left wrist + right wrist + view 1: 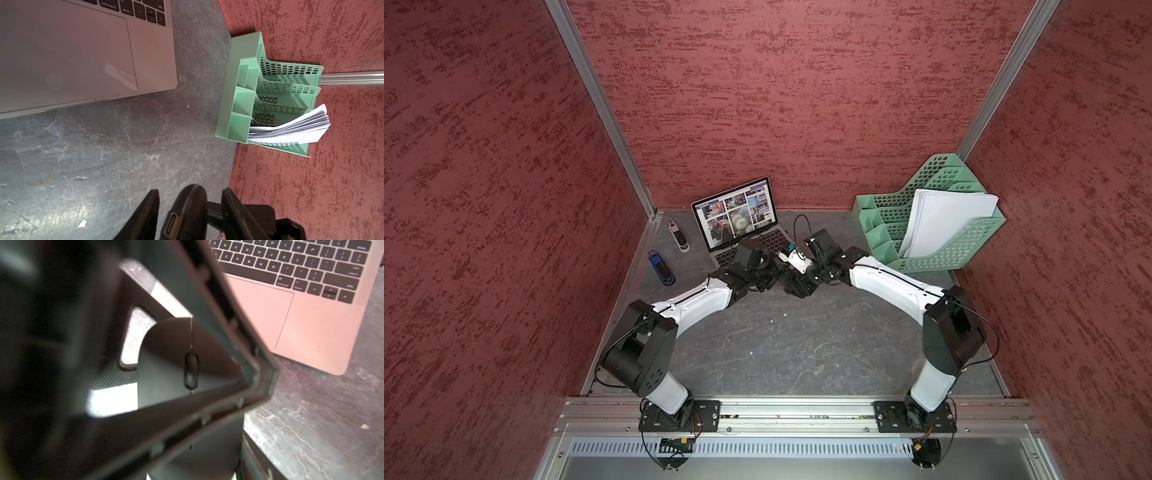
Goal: Remove the wireless mouse receiver from the laptop
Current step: Place the mouse at the center of the board.
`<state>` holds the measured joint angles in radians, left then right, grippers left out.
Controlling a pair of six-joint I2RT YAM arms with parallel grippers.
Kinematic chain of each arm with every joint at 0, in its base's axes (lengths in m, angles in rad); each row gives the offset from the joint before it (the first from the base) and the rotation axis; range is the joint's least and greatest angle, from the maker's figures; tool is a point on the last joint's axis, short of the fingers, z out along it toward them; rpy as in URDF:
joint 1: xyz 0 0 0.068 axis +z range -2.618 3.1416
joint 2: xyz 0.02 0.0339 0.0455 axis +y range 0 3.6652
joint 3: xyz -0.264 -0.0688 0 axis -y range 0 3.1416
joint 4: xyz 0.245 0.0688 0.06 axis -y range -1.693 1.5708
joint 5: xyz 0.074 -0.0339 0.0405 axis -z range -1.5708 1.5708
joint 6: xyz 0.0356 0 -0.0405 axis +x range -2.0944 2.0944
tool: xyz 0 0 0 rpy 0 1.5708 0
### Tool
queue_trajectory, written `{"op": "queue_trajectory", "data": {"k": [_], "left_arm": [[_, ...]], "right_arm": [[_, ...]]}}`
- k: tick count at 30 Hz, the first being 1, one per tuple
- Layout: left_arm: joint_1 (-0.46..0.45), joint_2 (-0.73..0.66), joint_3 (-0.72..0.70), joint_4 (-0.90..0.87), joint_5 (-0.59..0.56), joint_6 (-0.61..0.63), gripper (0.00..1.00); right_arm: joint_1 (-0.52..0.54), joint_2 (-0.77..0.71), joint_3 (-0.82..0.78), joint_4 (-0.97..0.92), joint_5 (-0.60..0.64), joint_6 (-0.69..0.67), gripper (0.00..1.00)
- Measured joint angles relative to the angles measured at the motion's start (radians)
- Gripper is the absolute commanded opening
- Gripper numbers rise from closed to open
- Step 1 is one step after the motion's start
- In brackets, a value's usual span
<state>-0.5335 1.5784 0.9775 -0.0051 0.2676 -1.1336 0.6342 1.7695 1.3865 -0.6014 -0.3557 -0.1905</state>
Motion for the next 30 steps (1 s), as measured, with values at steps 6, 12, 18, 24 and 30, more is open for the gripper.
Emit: {"op": "queue_trajectory", "data": {"k": [6,12,18,24,30], "left_arm": [[-0.001,0.001,-0.008,0.006,0.002,0.002,0.36],[0.0,0.001,-0.008,0.012,0.012,0.023,0.31],[0.0,0.001,-0.009,0.013,0.015,0.031,0.29],[0.0,0.029,0.037,-0.09,0.035,0.022,0.27],[0.027,0.094,0.244,-0.335,0.093,0.051,0.19]], "right_arm": [[0.0,0.0,0.009,0.002,-0.01,0.003,0.44],[-0.003,0.001,0.011,-0.002,-0.026,0.019,0.45],[-0.003,0.002,0.011,-0.003,-0.029,0.026,0.73],[0.008,-0.001,0.013,0.01,-0.001,0.0,0.98],[0.093,-0.101,-0.014,0.006,0.15,-0.074,0.98]]}}
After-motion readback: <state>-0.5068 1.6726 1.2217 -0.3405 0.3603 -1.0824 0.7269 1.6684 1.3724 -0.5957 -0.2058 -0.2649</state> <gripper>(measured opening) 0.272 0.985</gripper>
